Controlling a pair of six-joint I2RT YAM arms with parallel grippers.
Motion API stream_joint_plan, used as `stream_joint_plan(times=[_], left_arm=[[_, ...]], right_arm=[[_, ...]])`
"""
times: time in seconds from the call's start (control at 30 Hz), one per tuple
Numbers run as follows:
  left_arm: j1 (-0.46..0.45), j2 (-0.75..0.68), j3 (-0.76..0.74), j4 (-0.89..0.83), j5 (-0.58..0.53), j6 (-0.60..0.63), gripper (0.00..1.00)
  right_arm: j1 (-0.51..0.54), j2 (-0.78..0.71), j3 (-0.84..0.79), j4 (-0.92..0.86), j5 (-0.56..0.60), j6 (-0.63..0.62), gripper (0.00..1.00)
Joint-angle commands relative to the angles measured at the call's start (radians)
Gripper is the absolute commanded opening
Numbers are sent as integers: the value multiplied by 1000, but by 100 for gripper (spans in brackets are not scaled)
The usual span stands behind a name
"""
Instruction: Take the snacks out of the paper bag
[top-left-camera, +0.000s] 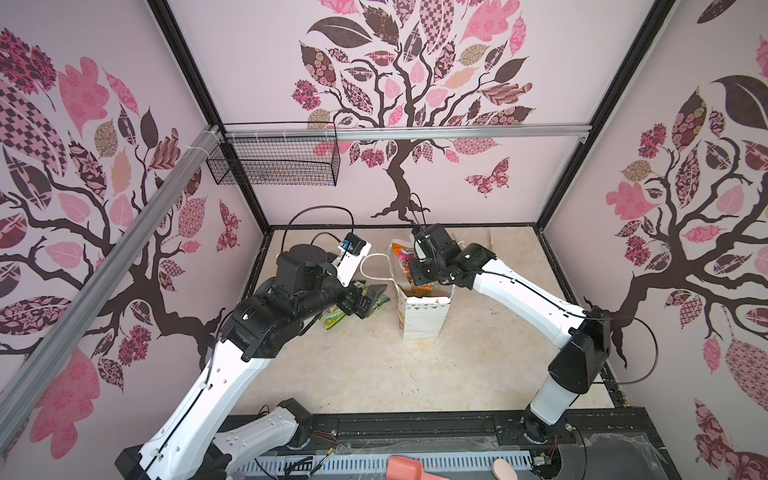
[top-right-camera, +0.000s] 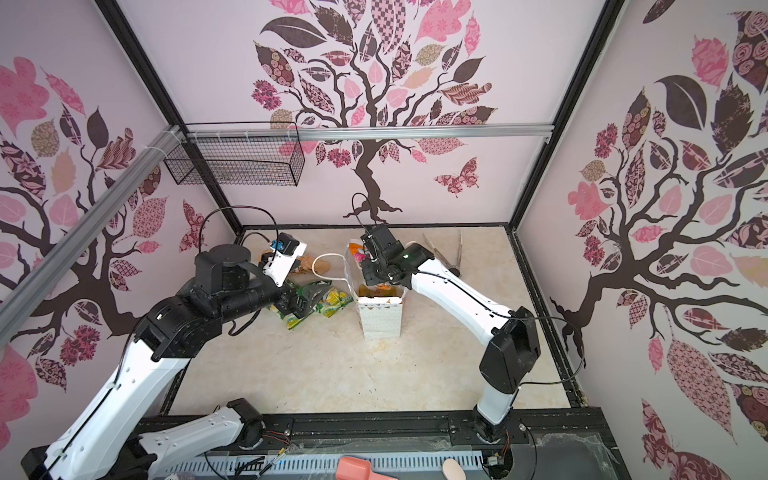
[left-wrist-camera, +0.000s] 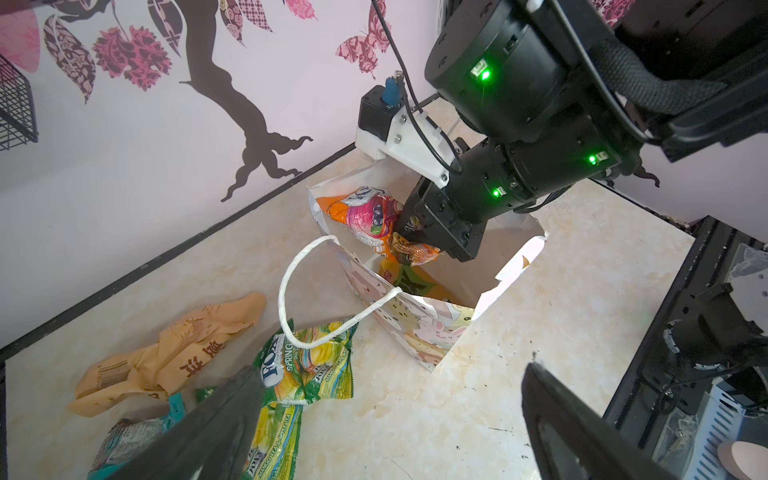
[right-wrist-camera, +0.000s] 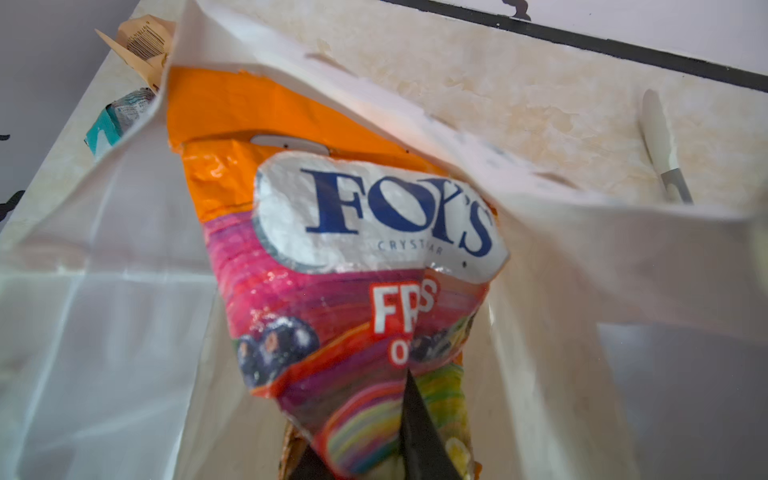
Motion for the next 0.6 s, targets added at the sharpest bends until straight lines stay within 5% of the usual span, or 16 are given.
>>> stream_joint_plan(times=[0.0, 0.37, 0.57], left_arm=[[-5, -9, -1, 25, 12, -17, 99], [-3, -2, -2, 38, 9, -33, 99], [-3, 36, 39, 37, -42, -169, 97]], right_arm=[[2, -65, 72, 33, 17, -2, 0], [-2, -99, 83, 50, -20, 33, 0], [-3, -142, 112, 66, -28, 33, 0]])
